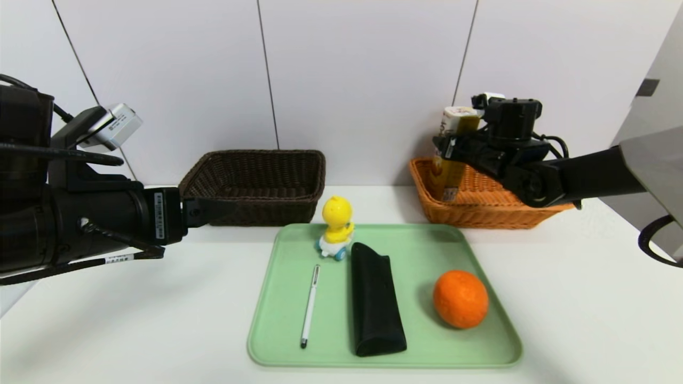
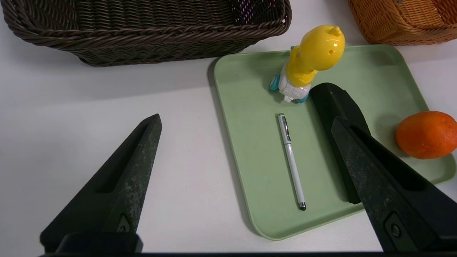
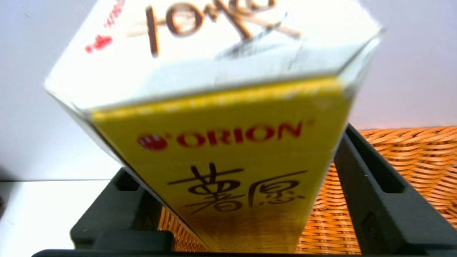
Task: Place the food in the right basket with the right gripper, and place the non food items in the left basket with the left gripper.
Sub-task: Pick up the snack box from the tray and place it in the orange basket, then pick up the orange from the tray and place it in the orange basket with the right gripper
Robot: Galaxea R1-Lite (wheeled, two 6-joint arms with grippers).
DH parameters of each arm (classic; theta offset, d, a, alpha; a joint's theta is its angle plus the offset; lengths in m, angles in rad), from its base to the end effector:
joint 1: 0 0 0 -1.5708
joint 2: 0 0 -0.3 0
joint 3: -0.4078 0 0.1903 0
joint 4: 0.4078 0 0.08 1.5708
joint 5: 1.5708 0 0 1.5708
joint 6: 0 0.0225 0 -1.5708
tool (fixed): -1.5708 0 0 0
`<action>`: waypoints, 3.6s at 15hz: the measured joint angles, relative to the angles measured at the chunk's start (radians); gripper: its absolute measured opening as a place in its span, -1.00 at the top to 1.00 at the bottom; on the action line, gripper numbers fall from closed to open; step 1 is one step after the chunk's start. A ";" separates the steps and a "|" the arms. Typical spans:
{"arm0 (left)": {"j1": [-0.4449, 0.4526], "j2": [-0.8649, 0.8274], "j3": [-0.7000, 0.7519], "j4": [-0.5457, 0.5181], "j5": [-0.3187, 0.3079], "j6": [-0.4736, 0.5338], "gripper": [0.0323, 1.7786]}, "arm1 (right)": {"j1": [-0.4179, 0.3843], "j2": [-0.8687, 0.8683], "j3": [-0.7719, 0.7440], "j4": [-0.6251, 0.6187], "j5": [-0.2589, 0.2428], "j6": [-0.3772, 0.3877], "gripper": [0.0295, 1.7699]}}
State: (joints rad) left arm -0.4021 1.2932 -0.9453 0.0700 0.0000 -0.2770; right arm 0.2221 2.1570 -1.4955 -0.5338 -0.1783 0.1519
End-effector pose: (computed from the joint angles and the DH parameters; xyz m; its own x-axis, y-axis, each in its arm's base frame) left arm 0.1854 -0.0788 0.2583 0.8410 -0.3577 -0.4058 0.2743 0.9286 -0.2499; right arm 0.4413 0.0956 0.1891 0.9912 0.0420 -0.1253 -0.0259 0.9915 0.1278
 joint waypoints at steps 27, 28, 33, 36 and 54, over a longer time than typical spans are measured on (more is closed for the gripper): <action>-0.104 -0.017 0.064 -0.020 0.114 0.012 -0.90 | 0.330 -0.367 -0.109 1.582 0.145 0.542 -0.91; -0.104 -0.018 0.064 -0.020 0.114 0.011 -0.90 | 0.334 -0.346 -0.109 1.571 0.146 0.552 -0.91; -0.104 -0.015 0.065 -0.020 0.114 0.011 -0.90 | 0.335 -0.257 -0.113 1.537 0.151 0.585 -0.92; -0.104 -0.016 0.066 -0.020 0.113 0.010 -0.90 | 0.336 -0.209 -0.115 1.527 0.150 0.596 -0.92; -0.073 -0.027 0.079 -0.020 0.113 0.011 -0.90 | 0.343 -0.171 -0.169 1.541 0.154 0.634 -0.29</action>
State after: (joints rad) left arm -0.4753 1.2662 -0.8664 0.0500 0.1126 -0.2664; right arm 0.5655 1.9857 -1.6640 1.0072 -0.0240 0.7864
